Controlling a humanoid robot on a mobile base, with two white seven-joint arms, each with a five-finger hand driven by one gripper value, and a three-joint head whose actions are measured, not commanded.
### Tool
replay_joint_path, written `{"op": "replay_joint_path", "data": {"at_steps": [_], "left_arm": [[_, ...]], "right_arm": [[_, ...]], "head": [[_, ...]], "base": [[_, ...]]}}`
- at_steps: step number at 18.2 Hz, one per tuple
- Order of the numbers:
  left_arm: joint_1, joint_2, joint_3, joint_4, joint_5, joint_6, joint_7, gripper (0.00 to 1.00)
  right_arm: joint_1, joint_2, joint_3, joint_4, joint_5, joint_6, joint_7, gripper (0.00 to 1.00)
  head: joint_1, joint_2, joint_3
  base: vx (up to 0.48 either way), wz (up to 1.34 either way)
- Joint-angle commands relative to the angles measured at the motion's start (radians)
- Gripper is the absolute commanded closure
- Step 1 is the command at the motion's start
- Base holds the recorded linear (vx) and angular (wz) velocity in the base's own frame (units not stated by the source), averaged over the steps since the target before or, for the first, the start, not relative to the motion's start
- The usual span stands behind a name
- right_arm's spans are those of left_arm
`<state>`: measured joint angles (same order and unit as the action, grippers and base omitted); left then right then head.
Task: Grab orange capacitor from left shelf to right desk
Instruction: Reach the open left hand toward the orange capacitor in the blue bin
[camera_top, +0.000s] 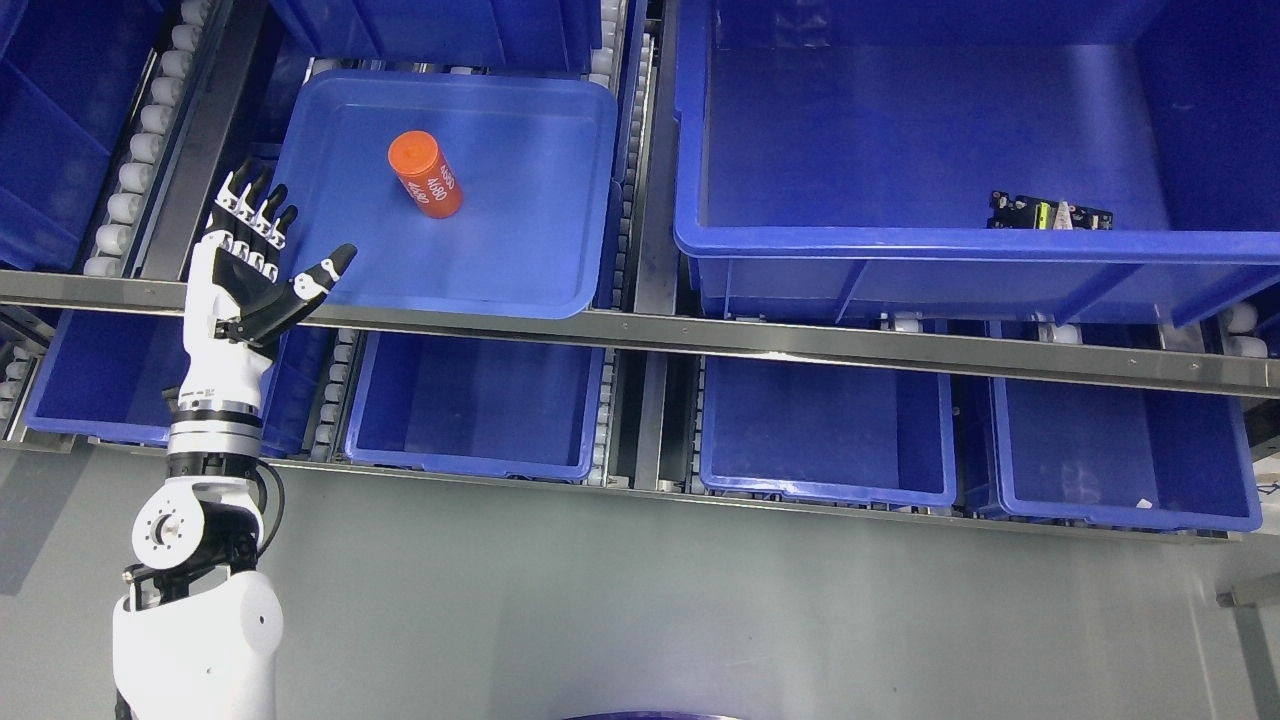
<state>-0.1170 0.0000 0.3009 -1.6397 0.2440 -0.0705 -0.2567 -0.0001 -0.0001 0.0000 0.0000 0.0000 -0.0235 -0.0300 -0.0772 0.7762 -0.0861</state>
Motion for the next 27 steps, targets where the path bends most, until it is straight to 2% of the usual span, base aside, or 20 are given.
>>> {"op": "replay_joint_path", "data": {"at_steps": [1, 8, 13, 15, 21, 27], "left_arm": [[-0.004, 0.017, -0.003, -0.002, 0.000, 0.000, -0.001, 0.00], [-0.009, 0.026, -0.003, 0.014, 0.000, 0.006, -0.010, 0.00], [-0.133, 0.150, -0.029, 0.151, -0.029, 0.003, -0.067, 0.01], [-0.158, 0.173, -0.054, 0.190, -0.038, 0.005, -0.091, 0.02], [-0.190, 0.173, -0.164, 0.273, -0.064, -0.002, -0.096, 0.02], [-0.306, 0.164, -0.223, 0.437, -0.117, -0.008, -0.096, 0.02]], "right_arm": [[0.020, -0.017, -0.012, -0.017, 0.003, -0.001, 0.001, 0.00], [0.020, -0.017, -0.012, -0.017, 0.003, 0.001, 0.001, 0.00], [0.020, -0.017, -0.012, -0.017, 0.003, 0.001, 0.001, 0.00], [0.020, -0.017, -0.012, -0.017, 0.003, -0.001, 0.001, 0.00], [0.020, -0.017, -0.012, -0.017, 0.003, 0.001, 0.001, 0.00], [0.020, -0.017, -0.012, -0.017, 0.003, 0.001, 0.001, 0.00]], "head": [[0.0000, 0.000, 0.000], [0.0000, 0.000, 0.000], [0.0000, 0.000, 0.000], [0.0000, 0.000, 0.000], [0.0000, 0.000, 0.000], [0.0000, 0.000, 0.000]], "base": [[0.000, 0.00], [0.000, 0.00], [0.000, 0.00], [0.000, 0.00], [0.000, 0.00], [0.000, 0.00]]}}
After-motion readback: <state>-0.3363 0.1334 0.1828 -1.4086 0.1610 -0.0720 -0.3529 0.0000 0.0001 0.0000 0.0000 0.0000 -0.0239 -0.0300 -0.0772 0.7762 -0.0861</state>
